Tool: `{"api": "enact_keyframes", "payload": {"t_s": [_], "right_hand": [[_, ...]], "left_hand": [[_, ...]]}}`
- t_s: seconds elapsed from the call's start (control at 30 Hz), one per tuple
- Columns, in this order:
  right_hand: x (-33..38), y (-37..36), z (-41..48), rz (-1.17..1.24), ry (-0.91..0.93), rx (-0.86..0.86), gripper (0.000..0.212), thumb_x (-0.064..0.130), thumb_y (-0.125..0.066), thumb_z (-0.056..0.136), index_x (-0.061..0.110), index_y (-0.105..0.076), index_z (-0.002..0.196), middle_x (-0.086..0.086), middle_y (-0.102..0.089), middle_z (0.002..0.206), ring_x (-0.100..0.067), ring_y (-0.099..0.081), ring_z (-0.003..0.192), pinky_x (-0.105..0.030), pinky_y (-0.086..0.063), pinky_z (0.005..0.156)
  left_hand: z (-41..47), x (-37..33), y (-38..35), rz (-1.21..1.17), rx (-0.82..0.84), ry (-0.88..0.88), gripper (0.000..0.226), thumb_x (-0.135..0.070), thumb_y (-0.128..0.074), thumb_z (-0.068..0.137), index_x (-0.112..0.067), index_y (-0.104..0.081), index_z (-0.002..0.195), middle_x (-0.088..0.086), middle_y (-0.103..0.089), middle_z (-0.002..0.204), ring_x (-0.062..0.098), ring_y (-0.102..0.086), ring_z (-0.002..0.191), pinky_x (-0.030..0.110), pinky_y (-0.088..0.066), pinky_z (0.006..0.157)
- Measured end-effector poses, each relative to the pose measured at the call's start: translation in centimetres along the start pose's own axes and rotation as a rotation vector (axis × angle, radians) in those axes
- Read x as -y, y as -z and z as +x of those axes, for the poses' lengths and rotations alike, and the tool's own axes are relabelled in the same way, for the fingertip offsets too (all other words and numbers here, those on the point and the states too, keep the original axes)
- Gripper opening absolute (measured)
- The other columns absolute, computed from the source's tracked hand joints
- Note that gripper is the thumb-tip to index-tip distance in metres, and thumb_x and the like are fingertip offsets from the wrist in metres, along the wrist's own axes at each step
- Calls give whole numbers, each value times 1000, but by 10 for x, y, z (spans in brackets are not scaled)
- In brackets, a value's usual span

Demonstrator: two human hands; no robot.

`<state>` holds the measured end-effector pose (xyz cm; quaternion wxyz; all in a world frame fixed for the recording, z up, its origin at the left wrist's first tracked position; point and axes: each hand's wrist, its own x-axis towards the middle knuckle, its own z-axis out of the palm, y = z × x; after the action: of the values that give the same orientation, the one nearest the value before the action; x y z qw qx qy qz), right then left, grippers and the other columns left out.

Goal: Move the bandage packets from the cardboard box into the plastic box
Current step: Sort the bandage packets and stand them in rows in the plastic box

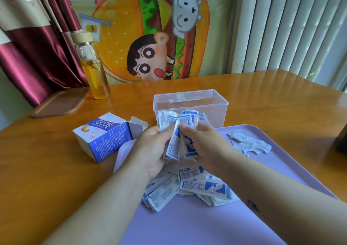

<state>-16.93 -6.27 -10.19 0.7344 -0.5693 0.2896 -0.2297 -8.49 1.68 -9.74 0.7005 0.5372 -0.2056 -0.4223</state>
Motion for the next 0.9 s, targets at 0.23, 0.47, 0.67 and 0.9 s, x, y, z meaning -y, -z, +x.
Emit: {"api": "enact_keyframes", "payload": {"t_s": [0.23,0.47,0.67,0.9], "right_hand": [[-2,-2,0,79,-47,47,18,21,-57,93,7,-64,101,-18,-69,99,-28,-69,80,-39,-56,62],[5,6,8,124,-38,-45,19,17,-56,94,2,-59,106,-20,-68,101,-34,-67,88,-45,-55,77],[28,38,7,317,-33,-85,20,13,-54,94,2,-56,111,-12,-66,91,-20,-66,73,-34,-56,63],[64,89,-11,571,-48,-163,8,14,-55,94,6,-56,95,-11,-64,80,-19,-63,70,-35,-57,61]], "left_hand": [[4,0,5,-43,-35,-2,23,-16,-60,87,-11,-66,109,17,-72,98,31,-69,83,49,-55,76],[5,-2,4,-119,31,26,31,-28,-42,98,-11,-65,110,15,-72,101,26,-71,79,38,-59,63],[3,-4,4,120,-15,-68,29,-26,-42,99,-16,-69,103,7,-71,103,24,-68,94,47,-52,87],[19,-17,-35,659,62,-304,16,-29,-55,93,-17,-66,96,-6,-64,75,4,-59,60,22,-46,63]]}}
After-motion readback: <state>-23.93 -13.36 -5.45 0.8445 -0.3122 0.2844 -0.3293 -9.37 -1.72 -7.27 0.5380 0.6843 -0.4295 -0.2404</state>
